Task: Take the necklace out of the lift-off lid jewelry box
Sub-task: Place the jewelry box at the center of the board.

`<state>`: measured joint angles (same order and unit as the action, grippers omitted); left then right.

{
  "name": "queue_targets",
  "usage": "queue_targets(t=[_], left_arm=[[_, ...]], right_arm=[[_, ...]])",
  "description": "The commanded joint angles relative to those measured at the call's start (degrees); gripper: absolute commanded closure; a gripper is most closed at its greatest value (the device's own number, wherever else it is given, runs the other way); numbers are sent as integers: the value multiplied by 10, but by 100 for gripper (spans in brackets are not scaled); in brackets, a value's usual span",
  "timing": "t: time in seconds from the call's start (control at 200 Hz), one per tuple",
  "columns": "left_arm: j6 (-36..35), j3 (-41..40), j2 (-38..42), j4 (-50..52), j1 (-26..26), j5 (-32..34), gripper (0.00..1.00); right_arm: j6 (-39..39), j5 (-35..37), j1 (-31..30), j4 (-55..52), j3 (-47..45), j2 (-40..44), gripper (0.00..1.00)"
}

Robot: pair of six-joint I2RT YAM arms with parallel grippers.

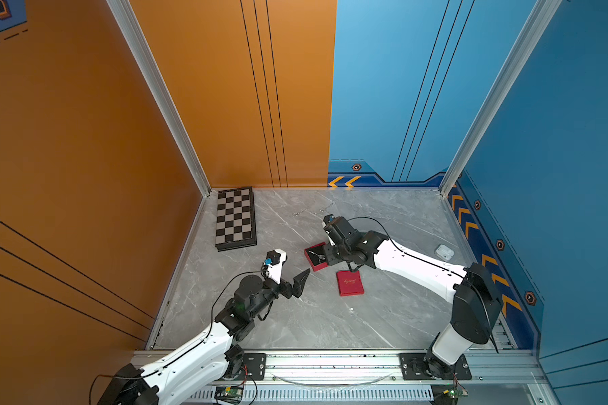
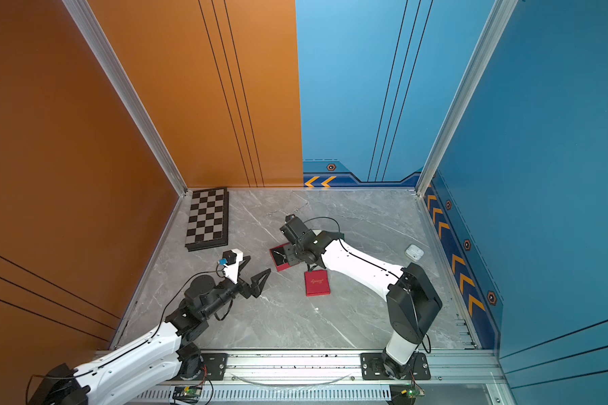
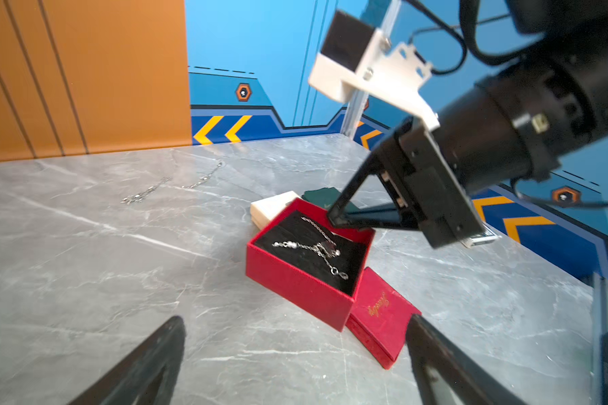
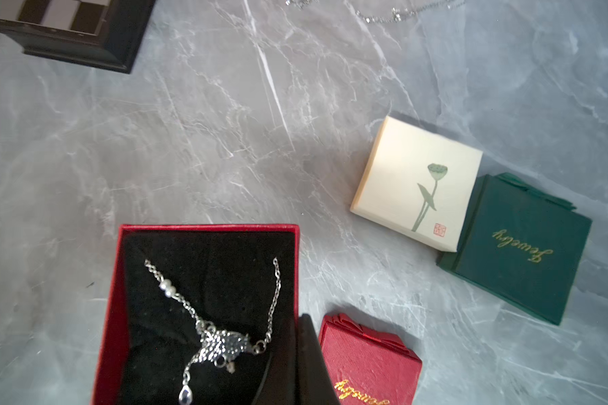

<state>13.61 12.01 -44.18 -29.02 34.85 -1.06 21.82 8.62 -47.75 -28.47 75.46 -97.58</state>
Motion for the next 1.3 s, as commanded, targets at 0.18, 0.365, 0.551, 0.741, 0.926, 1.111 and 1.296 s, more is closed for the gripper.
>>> queue_targets(t=[0.18,0.365,0.551,0.741,0.926,1.111,1.296], left_arm=[[25,43,60,128,-10,128,1],[27,43,59,135,-13,132,1],[24,49,54,144,-17,126,2],[20,47,53,138,-21,118,1],[20,46,56,138,-25,88,1],[21,46,54,138,-27,88,2],[21,52,46,139,-34,91,1]], right_arm=[[95,83,-42,124,-73,-61,100],[131,97,-63,154,-85,-95,100],[159,102,-72,153,-98,-98,96],[145,90,-73,150,-100,-86,88],[101,82,-73,114,-79,-59,76],[46,41,-68,77,-48,-45,72],[-10,-14,-66,30,8,-73,63]])
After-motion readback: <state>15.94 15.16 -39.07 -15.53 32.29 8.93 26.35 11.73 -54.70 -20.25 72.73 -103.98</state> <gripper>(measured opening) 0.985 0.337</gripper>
